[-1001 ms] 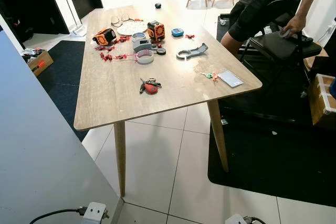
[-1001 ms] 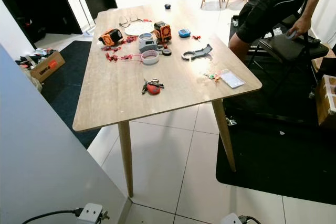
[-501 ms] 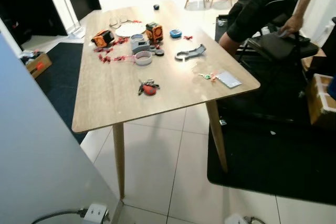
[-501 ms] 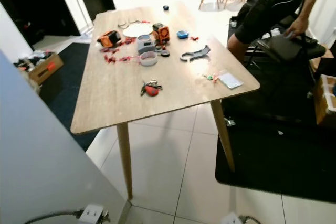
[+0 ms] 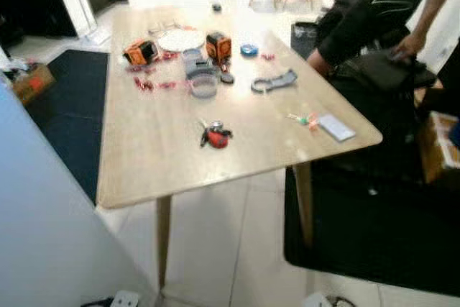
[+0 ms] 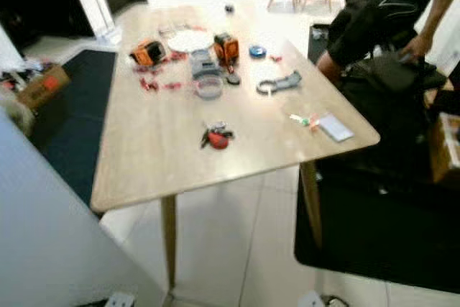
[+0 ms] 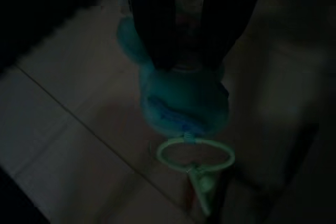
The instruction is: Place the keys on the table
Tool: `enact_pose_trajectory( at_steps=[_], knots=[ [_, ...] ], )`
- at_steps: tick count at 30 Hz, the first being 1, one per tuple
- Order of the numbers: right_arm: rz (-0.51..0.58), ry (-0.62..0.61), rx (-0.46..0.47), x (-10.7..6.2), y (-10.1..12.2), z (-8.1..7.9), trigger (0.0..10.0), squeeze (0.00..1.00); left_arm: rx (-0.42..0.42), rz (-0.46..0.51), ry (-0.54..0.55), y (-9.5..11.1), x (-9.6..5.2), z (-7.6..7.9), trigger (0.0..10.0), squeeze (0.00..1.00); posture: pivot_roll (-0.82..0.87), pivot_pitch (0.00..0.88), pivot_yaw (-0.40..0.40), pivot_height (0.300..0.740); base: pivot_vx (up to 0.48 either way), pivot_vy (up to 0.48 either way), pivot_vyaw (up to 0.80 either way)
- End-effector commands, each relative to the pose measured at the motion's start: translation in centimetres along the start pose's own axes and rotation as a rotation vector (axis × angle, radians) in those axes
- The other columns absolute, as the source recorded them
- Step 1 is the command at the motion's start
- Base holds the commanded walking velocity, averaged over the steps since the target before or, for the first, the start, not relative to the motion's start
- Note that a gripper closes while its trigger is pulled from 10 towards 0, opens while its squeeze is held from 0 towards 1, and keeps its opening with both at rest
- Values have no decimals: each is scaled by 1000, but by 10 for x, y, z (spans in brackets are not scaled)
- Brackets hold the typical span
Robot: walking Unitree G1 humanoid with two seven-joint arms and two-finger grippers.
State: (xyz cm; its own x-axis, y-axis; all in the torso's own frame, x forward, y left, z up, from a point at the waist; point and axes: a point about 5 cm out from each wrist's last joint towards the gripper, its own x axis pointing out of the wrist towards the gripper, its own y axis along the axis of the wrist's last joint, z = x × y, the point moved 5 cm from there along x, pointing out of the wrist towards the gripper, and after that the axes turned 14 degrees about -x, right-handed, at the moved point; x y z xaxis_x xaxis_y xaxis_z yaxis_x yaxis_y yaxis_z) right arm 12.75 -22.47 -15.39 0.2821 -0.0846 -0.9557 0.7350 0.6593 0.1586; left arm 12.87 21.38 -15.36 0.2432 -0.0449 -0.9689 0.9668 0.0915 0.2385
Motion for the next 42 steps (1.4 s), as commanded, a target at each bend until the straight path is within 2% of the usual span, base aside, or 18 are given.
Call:
enact_pose_trajectory(
  at_steps=[1,4,5,11,18,22,33,39,42],
  knots=[
    [13,9,13,0,1,-2,10000,0,16,33,6,10,-1,-3,10000,0,-91,29,107,740,458,0,-788],
    [13,13,14,0,2,-1,10000,0,7,35,12,10,-1,-3,10000,0,-94,30,108,740,434,0,-788],
    [29,18,12,1,13,-4,10000,0,-2,41,18,11,-1,-4,10000,0,-94,30,108,740,0,0,-788],
    [47,19,22,2,25,-8,10000,0,-1,42,23,11,-1,-5,10000,0,-94,30,108,740,0,0,-781],
    [65,20,10,2,35,-9,10000,0,7,39,21,11,-1,-4,10000,0,-94,30,108,740,0,0,0],
    [65,16,5,2,35,-4,10000,0,11,38,22,11,-1,-4,10000,0,-94,30,108,740,0,0,0],
    [44,8,-5,0,16,7,10000,0,33,32,11,11,-1,-3,10000,0,-96,24,104,740,0,0,0],
    [45,13,-9,0,17,3,10000,0,38,23,-2,10,-1,-1,10000,0,-96,24,104,740,0,-133,0],
    [57,21,-10,1,27,-4,10000,0,35,23,-4,9,-1,-1,10000,0,-96,28,105,740,0,-322,0]
  ],
)
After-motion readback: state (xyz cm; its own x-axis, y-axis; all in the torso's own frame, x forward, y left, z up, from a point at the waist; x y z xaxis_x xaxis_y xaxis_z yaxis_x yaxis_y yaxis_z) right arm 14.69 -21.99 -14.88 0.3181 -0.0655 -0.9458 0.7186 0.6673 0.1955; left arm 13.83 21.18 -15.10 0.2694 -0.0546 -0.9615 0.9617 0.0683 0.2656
